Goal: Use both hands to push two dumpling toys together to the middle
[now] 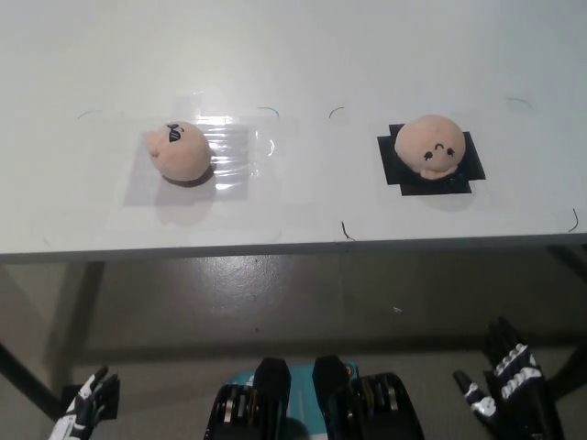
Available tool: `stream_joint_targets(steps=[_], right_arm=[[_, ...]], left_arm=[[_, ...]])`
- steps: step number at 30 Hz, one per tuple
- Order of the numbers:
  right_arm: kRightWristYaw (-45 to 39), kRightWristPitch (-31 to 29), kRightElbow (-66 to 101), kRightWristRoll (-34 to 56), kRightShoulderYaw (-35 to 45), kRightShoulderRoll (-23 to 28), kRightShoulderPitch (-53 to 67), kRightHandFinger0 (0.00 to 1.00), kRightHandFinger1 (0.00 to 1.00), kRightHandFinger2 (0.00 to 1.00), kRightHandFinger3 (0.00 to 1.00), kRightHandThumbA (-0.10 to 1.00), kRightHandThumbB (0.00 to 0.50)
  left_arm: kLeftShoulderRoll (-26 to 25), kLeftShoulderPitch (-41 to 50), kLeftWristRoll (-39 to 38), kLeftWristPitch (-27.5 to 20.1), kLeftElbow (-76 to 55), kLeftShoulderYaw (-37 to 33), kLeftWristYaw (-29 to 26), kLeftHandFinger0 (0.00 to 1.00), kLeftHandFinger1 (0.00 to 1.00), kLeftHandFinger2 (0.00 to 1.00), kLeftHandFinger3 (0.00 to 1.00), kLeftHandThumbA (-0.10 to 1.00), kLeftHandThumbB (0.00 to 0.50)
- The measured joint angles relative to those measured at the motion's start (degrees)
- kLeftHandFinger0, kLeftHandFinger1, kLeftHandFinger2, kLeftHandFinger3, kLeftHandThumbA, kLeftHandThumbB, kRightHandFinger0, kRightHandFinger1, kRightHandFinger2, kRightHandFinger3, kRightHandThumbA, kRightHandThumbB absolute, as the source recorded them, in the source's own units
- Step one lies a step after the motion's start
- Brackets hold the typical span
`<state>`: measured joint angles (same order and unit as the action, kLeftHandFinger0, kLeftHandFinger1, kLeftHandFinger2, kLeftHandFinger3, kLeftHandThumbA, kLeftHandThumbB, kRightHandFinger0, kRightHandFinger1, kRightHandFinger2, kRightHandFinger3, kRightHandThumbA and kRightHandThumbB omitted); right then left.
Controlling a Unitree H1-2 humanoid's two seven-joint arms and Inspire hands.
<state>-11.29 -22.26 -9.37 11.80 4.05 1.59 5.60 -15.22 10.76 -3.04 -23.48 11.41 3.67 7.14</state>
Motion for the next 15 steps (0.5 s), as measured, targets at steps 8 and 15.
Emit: stream_joint_targets(steps=[8, 15], right_arm=[[-0.1, 1.5, 15.8, 3.7, -1.1, 0.4, 1.1, 1.0, 1.0, 1.0, 1.0, 0.88, 0.206], [0.3, 1.5, 19.5, 5.3, -0.1, 1.4, 0.3, 1.0, 1.0, 1.0, 1.0, 0.95, 0.204]], left_arm=[[0.0, 1.7, -1.3, 0.4, -15.5, -0.1, 0.7, 1.0, 1.0, 1.0, 1.0, 1.0, 0.168], [-0.8, 1.3, -5.1, 1.5, -26.9, 0.1, 1.3, 1.0, 1.0, 1.0, 1.0, 1.0, 0.273]])
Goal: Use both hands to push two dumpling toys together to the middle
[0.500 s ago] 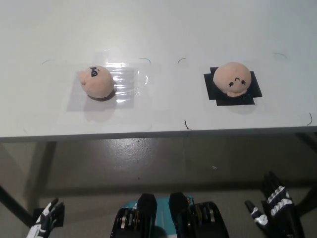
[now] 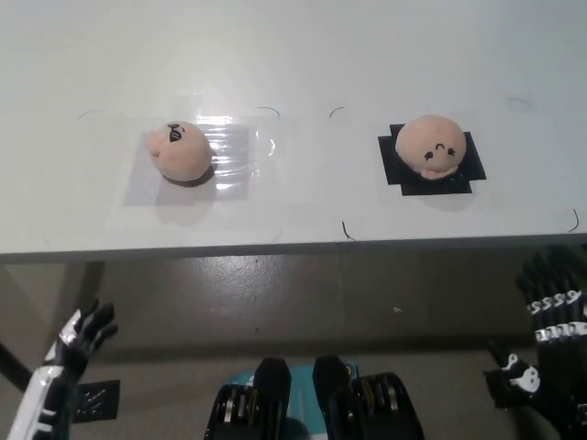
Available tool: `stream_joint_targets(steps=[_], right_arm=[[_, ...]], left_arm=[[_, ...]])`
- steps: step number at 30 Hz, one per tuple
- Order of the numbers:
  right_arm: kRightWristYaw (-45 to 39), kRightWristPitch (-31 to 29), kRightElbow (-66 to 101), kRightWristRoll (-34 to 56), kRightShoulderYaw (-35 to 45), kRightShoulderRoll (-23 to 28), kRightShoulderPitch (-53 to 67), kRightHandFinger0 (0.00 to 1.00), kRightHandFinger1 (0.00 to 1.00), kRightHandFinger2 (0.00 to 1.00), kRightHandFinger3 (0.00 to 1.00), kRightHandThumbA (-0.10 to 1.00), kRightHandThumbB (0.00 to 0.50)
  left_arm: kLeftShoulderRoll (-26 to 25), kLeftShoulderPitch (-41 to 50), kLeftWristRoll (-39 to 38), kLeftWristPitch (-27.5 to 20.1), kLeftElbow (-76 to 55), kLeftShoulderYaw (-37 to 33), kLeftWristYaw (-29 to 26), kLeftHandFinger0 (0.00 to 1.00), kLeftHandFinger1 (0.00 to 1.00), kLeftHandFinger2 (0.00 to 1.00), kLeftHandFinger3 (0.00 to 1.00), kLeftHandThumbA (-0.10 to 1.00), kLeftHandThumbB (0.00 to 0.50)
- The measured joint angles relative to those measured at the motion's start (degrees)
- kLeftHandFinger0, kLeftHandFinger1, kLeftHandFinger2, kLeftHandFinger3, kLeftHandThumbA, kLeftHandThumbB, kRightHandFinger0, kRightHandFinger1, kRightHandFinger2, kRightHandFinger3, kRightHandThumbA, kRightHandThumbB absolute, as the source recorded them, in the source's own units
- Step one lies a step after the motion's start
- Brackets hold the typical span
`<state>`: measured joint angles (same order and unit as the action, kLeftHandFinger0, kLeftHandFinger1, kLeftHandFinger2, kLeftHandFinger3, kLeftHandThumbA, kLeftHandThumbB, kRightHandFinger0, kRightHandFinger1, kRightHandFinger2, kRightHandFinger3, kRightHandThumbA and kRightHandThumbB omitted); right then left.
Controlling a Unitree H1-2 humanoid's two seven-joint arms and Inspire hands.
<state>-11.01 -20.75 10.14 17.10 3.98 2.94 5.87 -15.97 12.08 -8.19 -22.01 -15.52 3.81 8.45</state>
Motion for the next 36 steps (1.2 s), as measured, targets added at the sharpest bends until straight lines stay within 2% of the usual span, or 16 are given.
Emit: stream_joint_targets(steps=[2, 4, 6, 10, 11, 16, 19, 22, 24, 26, 27, 29, 30, 33, 34, 36], right_arm=[[0.2, 0.0, 0.1, 0.2, 0.6, 0.2, -0.4, 1.0, 1.0, 1.0, 1.0, 0.95, 0.214], [0.4, 0.0, 0.1, 0.3, 1.6, 0.6, -1.4, 1.0, 1.0, 1.0, 1.0, 0.95, 0.224], [0.8, 0.0, 0.0, 0.2, 3.1, 1.4, -3.6, 1.0, 1.0, 1.0, 1.0, 0.96, 0.184], [1.9, 1.0, -0.2, 0.5, 4.8, 3.0, -8.7, 1.0, 1.0, 1.0, 1.0, 0.96, 0.166], [2.1, 1.3, -0.4, 0.5, 5.1, 3.4, -10.1, 1.0, 1.0, 1.0, 1.0, 0.96, 0.145], [3.5, 2.5, -3.1, 0.6, 6.6, 4.0, -15.9, 1.0, 1.0, 1.0, 1.0, 1.0, 0.123], [4.5, 3.3, -7.1, 0.5, 7.5, 4.0, -19.3, 1.0, 1.0, 1.0, 1.0, 1.0, 0.161], [5.0, 3.7, -11.1, 0.5, 7.9, 4.4, -22.4, 1.0, 1.0, 1.0, 1.0, 1.0, 0.156], [5.3, 4.1, -13.9, 0.5, 8.3, 5.2, -24.8, 1.0, 1.0, 1.0, 1.0, 1.0, 0.175], [5.8, 4.8, -16.7, 0.5, 8.7, 5.9, -27.9, 1.0, 1.0, 1.0, 1.0, 1.0, 0.167], [6.0, 5.1, -17.9, 0.5, 8.9, 6.2, -29.4, 1.0, 1.0, 1.0, 1.0, 1.0, 0.179], [6.1, 5.6, -21.3, 0.5, 9.3, 6.7, -32.4, 1.0, 1.0, 1.0, 1.0, 1.0, 0.158], [6.1, 5.9, -23.0, 0.6, 9.4, 7.0, -33.9, 1.0, 1.0, 1.0, 1.0, 1.0, 0.131], [6.2, 6.1, -28.2, 0.8, 9.9, 7.8, -37.8, 1.0, 1.0, 1.0, 1.0, 0.99, 0.144], [6.2, 6.2, -29.7, 0.9, 10.1, 7.9, -38.7, 1.0, 1.0, 1.0, 1.0, 0.99, 0.133], [6.2, 6.4, -32.5, 1.0, 10.3, 8.2, -40.2, 1.0, 1.0, 1.0, 1.0, 0.99, 0.122]], left_arm=[[-0.4, -0.4, -0.9, 0.7, -2.7, 0.3, 0.0, 1.0, 1.0, 1.0, 1.0, 1.0, 0.301], [-0.8, -1.4, -1.8, 1.8, -5.3, 0.8, 0.0, 1.0, 1.0, 1.0, 1.0, 1.0, 0.294], [-1.2, -3.5, -2.6, 3.2, -7.1, 2.0, -0.2, 1.0, 1.0, 1.0, 1.0, 1.0, 0.309], [-1.7, -8.8, -3.1, 5.5, -8.2, 3.9, -0.4, 1.0, 1.0, 1.0, 1.0, 1.0, 0.277], [-1.8, -10.2, -3.2, 6.0, -8.1, 4.2, -0.4, 1.0, 1.0, 1.0, 1.0, 1.0, 0.262], [-3.4, -17.3, -3.2, 7.6, -6.1, 6.6, -0.4, 1.0, 1.0, 1.0, 1.0, 1.0, 0.245], [-4.9, -21.4, -3.2, 8.3, -1.3, 7.3, -0.4, 1.0, 1.0, 1.0, 1.0, 1.0, 0.251], [-6.0, -24.4, -3.2, 8.7, 3.3, 7.7, -0.3, 1.0, 1.0, 1.0, 1.0, 1.0, 0.263], [-6.7, -27.0, -3.0, 8.7, 7.4, 7.9, -0.3, 1.0, 1.0, 1.0, 1.0, 1.0, 0.276], [-7.4, -30.0, -2.7, 8.6, 12.9, 8.1, -0.3, 1.0, 1.0, 1.0, 1.0, 1.0, 0.277], [-7.6, -31.3, -2.5, 8.5, 15.0, 8.1, -0.3, 1.0, 1.0, 1.0, 1.0, 1.0, 0.265], [-8.2, -34.6, -2.1, 8.4, 19.3, 8.0, -0.2, 1.0, 1.0, 1.0, 1.0, 1.0, 0.261], [-8.6, -36.1, -1.8, 8.3, 21.6, 7.9, -0.2, 1.0, 1.0, 1.0, 1.0, 1.0, 0.266], [-9.9, -40.5, -0.8, 7.5, 28.4, 7.5, -0.2, 1.0, 1.0, 1.0, 1.0, 1.0, 0.231], [-10.2, -41.5, -0.5, 7.3, 30.1, 7.3, -0.2, 1.0, 1.0, 1.0, 1.0, 1.0, 0.221], [-10.8, -43.3, 0.1, 7.1, 33.0, 6.8, -0.2, 1.0, 1.0, 1.0, 1.0, 1.0, 0.24]])
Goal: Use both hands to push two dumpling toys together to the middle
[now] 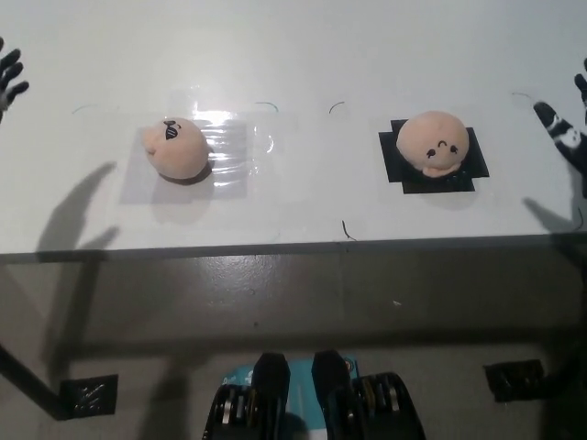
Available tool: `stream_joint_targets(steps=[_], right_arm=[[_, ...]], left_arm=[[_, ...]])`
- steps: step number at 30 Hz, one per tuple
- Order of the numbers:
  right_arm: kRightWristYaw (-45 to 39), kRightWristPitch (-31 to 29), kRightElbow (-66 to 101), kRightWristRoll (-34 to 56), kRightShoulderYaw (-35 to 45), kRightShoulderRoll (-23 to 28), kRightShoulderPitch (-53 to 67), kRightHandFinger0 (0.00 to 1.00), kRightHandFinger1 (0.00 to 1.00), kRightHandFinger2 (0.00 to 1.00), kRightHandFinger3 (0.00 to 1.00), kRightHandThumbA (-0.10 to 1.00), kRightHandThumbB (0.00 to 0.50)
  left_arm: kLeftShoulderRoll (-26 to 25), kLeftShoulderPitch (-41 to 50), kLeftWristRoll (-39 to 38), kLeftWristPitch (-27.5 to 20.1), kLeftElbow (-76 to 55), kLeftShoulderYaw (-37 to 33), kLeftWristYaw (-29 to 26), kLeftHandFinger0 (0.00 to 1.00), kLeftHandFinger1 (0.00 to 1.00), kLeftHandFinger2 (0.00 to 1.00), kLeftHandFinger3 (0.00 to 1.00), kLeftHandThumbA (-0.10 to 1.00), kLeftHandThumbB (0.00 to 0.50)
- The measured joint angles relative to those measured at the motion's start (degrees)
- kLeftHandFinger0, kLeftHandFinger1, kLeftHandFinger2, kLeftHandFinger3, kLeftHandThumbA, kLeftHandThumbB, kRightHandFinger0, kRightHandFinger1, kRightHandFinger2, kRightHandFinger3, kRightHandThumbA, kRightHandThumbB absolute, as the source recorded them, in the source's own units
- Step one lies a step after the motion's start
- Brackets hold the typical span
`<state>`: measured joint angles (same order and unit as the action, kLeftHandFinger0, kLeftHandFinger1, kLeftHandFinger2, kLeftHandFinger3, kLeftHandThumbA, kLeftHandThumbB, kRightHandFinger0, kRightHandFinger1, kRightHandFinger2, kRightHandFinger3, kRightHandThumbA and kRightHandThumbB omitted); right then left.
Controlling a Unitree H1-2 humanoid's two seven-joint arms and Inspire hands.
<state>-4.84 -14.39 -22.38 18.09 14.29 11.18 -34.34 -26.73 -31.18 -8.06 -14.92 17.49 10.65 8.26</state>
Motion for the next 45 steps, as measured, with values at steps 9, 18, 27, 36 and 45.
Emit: stream_joint_targets(steps=[9, 18, 27, 36, 45], right_arm=[[-0.3, 0.1, -20.8, 0.4, 0.3, 1.7, -11.6, 1.0, 1.0, 1.0, 1.0, 1.0, 0.1], [-0.7, -1.3, -41.3, 0.5, 0.9, 1.9, -22.2, 1.0, 1.0, 1.0, 1.0, 1.0, 0.119], [-1.0, -3.3, -52.2, 0.6, 1.9, 1.7, -25.3, 1.0, 1.0, 1.0, 1.0, 0.99, 0.129], [-1.4, -5.5, -55.1, 0.5, 2.1, 0.9, -25.5, 1.0, 1.0, 1.0, 1.0, 1.0, 0.126], [-2.0, -5.8, -55.8, 0.5, 2.5, 0.3, -25.3, 1.0, 1.0, 1.0, 1.0, 1.0, 0.143]], left_arm=[[-0.7, -11.5, 4.1, -1.0, 17.1, -3.6, -0.2, 1.0, 1.0, 1.0, 1.0, 1.0, 0.286], [-0.3, -20.6, 6.1, -2.5, 33.1, -6.9, -0.1, 1.0, 1.0, 1.0, 1.0, 1.0, 0.36], [2.2, -26.7, 7.5, -3.8, 44.7, -9.2, -0.3, 1.0, 1.0, 1.0, 1.0, 1.0, 0.297], [5.1, -27.7, 8.0, -4.6, 49.2, -10.2, -0.2, 1.0, 1.0, 1.0, 1.0, 1.0, 0.415], [6.5, -25.7, 8.8, -6.1, 50.6, -10.5, -0.9, 1.0, 1.0, 1.0, 1.0, 1.0, 0.3]])
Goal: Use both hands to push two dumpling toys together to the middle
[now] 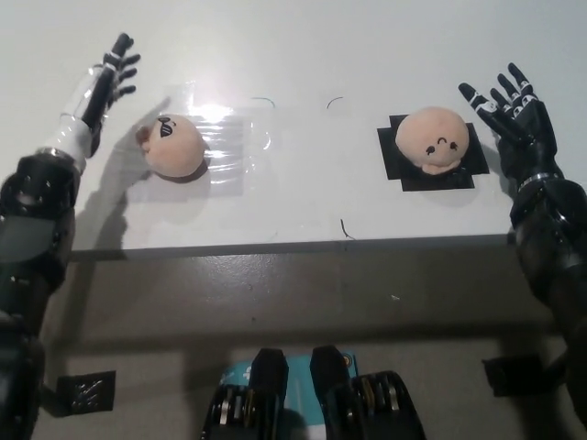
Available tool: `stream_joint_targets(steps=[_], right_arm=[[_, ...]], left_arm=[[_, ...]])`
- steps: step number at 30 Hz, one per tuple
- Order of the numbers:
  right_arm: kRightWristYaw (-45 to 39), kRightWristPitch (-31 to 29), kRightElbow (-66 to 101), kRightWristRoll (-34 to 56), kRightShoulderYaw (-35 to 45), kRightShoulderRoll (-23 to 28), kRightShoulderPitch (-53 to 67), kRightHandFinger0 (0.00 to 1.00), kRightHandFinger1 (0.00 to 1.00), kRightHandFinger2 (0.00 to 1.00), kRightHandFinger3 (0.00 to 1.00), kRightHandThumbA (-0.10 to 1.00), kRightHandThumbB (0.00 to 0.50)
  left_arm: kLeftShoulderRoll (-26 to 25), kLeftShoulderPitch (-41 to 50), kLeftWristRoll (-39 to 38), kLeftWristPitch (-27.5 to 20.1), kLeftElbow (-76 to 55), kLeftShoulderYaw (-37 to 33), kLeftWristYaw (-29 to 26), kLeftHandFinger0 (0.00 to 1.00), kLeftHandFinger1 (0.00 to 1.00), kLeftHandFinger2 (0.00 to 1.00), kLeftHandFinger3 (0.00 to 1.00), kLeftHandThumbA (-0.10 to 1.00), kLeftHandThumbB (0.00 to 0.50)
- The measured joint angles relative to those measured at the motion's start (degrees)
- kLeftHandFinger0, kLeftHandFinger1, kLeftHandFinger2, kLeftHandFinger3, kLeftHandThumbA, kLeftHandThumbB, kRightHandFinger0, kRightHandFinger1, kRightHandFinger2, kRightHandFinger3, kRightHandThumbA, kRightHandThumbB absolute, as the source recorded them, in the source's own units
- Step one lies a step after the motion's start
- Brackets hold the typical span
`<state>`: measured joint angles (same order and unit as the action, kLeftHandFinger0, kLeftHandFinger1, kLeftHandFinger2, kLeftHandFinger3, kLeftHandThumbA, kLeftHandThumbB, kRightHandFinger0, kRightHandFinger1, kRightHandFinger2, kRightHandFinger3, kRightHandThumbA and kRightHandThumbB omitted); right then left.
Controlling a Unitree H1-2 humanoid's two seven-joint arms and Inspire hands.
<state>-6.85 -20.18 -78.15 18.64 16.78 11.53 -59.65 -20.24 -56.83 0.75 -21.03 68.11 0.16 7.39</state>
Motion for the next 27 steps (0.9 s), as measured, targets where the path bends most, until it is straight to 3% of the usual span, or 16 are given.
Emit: stream_joint_targets(steps=[4, 7, 8, 10, 17, 21, 22, 23, 27], right_arm=[[-0.3, -0.1, 0.0, 0.1, 0.6, -0.5, 0.3, 1.0, 1.0, 1.0, 1.0, 1.0, 0.148], [-0.7, -0.1, 0.0, 0.3, 1.0, -0.5, 0.9, 1.0, 1.0, 1.0, 1.0, 1.0, 0.162], [-0.9, -0.1, 0.0, 0.4, 1.1, -0.5, 1.1, 1.0, 1.0, 1.0, 1.0, 1.0, 0.175], [-1.1, -0.2, 0.0, 0.5, 1.2, -0.6, 1.4, 1.0, 1.0, 1.0, 1.0, 1.0, 0.199], [-1.5, -0.6, 0.0, 1.1, 1.5, -1.8, 2.3, 1.0, 1.0, 1.0, 1.0, 1.0, 0.159], [-1.5, -1.0, 0.0, 1.2, 1.5, -3.1, 2.8, 1.0, 1.0, 1.0, 1.0, 0.98, 0.168], [-1.6, -1.1, 0.0, 1.3, 1.7, -3.4, 2.8, 1.0, 1.0, 1.0, 1.0, 0.98, 0.149], [-1.6, -1.2, 0.0, 1.4, 1.9, -3.8, 2.8, 1.0, 1.0, 1.0, 1.0, 0.95, 0.153], [-1.7, -1.7, 0.0, 1.5, 2.2, -5.8, 2.9, 1.0, 1.0, 1.0, 1.0, 1.0, 0.187]], left_arm=[[1.0, 1.9, 0.0, -1.1, 0.8, 0.1, -0.2, 1.0, 1.0, 1.0, 1.0, 1.0, 0.321], [1.1, 2.8, 0.0, -1.5, 1.4, 0.3, -0.3, 1.0, 1.0, 1.0, 1.0, 1.0, 0.31], [1.1, 3.0, -0.1, -1.6, 1.7, 0.5, -0.3, 1.0, 1.0, 1.0, 1.0, 1.0, 0.34], [1.1, 3.3, -0.1, -1.9, 2.2, 0.7, -0.2, 1.0, 1.0, 1.0, 1.0, 1.0, 0.353], [2.5, 4.4, -0.1, -3.1, 2.3, 0.9, -0.4, 1.0, 1.0, 1.0, 1.0, 1.0, 0.361], [3.6, 5.3, -0.3, -3.7, 1.7, 1.2, -0.7, 1.0, 1.0, 1.0, 1.0, 1.0, 0.359], [3.8, 5.4, -0.4, -3.7, 1.5, 1.3, -0.7, 1.0, 1.0, 1.0, 1.0, 1.0, 0.357], [3.9, 5.4, -0.4, -3.7, 1.4, 1.3, -0.7, 1.0, 1.0, 1.0, 1.0, 1.0, 0.359], [5.1, 5.6, -0.8, -3.7, 1.2, 1.8, -0.7, 1.0, 1.0, 1.0, 1.0, 1.0, 0.346]])
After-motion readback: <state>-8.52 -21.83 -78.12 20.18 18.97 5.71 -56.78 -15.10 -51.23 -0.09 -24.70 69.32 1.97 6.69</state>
